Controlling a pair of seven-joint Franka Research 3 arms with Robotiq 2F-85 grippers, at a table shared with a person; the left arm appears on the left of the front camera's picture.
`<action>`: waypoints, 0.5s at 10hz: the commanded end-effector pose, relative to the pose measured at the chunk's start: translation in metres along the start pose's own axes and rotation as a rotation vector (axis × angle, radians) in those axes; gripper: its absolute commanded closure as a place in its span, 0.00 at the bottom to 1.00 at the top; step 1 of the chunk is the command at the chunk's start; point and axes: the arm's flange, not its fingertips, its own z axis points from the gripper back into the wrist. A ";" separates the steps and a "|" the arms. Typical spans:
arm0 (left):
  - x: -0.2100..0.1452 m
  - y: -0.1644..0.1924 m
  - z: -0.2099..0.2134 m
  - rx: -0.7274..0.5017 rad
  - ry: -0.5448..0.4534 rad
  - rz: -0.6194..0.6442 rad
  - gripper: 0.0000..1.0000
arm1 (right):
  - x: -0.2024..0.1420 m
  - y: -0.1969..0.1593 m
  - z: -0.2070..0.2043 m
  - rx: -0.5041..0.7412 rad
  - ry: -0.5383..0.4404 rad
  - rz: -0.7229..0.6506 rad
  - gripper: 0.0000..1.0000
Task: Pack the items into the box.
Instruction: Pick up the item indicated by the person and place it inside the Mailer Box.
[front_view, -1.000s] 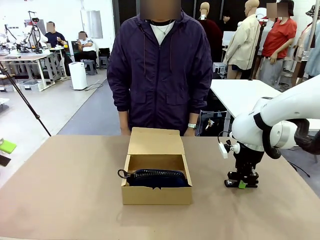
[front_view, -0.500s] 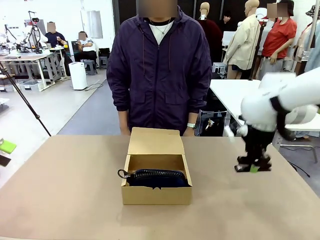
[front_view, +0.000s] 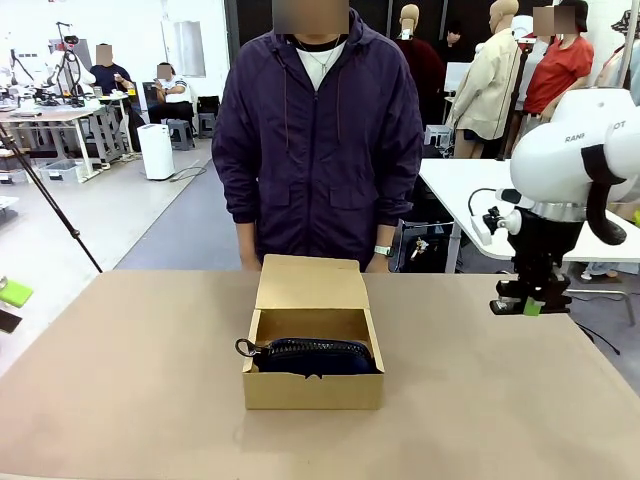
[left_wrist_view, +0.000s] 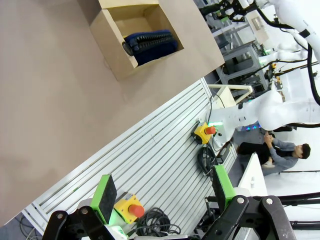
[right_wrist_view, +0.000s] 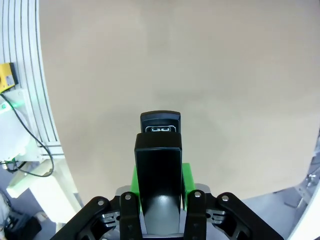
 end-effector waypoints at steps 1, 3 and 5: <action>-0.002 0.002 0.001 0.001 0.000 -0.015 0.00 | 0.005 0.003 -0.002 0.010 0.007 0.025 1.00; -0.002 0.002 0.001 0.001 0.000 -0.015 0.00 | 0.007 -0.002 -0.004 0.022 0.033 -0.105 1.00; -0.002 0.002 0.001 0.001 0.000 -0.015 0.00 | 0.074 -0.029 0.005 0.033 0.019 -0.175 1.00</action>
